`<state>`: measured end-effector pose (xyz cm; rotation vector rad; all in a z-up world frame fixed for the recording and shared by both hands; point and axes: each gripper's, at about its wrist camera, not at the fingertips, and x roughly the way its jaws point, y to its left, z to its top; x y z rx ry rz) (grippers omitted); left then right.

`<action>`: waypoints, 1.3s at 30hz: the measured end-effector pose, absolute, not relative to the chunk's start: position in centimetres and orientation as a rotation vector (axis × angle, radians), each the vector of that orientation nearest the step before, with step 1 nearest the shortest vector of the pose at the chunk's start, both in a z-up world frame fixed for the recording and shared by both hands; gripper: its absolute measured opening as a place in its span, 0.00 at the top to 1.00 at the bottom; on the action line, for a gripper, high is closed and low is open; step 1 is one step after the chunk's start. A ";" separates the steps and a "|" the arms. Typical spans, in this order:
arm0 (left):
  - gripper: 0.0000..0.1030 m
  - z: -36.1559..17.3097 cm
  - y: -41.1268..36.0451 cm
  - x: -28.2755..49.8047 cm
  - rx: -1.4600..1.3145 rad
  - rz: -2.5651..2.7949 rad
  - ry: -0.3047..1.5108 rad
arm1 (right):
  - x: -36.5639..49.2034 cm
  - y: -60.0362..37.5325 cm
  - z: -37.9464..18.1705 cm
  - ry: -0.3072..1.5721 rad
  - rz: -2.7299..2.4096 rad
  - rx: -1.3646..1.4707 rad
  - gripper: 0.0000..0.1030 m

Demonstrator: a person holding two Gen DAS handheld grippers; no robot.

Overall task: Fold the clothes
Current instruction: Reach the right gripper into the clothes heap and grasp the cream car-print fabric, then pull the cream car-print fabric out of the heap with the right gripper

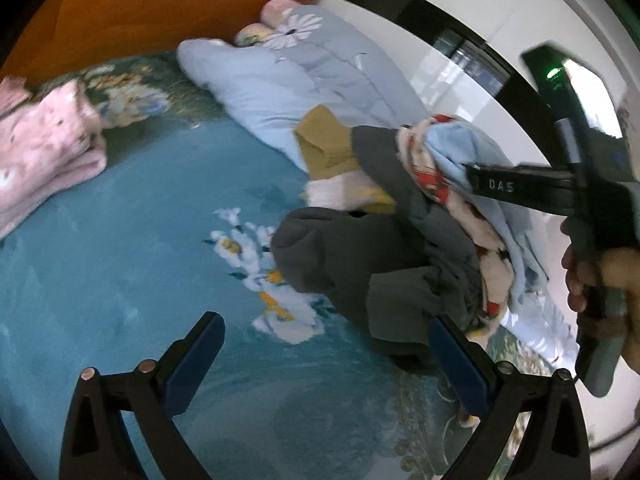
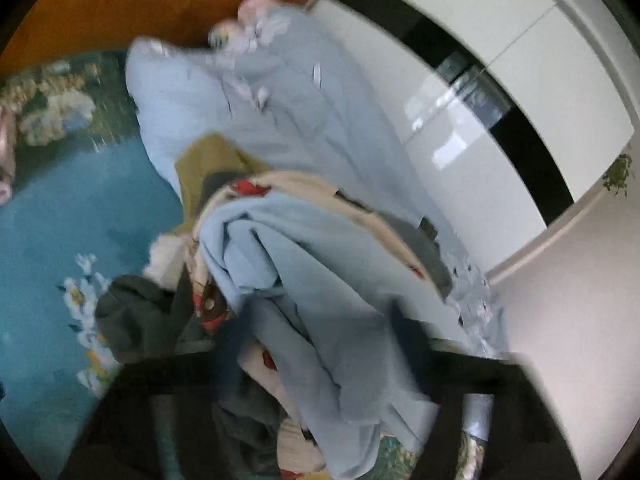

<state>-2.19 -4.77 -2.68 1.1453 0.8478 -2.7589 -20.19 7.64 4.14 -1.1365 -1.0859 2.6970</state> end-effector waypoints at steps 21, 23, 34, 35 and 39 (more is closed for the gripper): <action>0.00 -1.2 -5.8 2.2 1.117 -2.765 1.052 | -14.6 19.3 21.1 -0.611 2.780 -0.925 0.97; 0.00 -1.0 -5.7 2.5 1.114 -2.770 1.054 | -13.3 19.7 20.2 -0.593 2.793 -0.940 0.97; 0.00 -0.4 -4.6 3.1 1.114 -2.810 1.024 | -14.2 20.8 26.2 -0.568 2.850 -0.788 0.97; 0.00 -0.5 -4.4 3.0 1.118 -2.815 1.012 | -15.0 20.7 27.0 -0.550 2.857 -0.777 0.97; 0.00 -1.4 -4.3 2.2 1.140 -2.794 1.001 | -16.8 20.5 29.6 -0.486 2.896 -0.692 0.97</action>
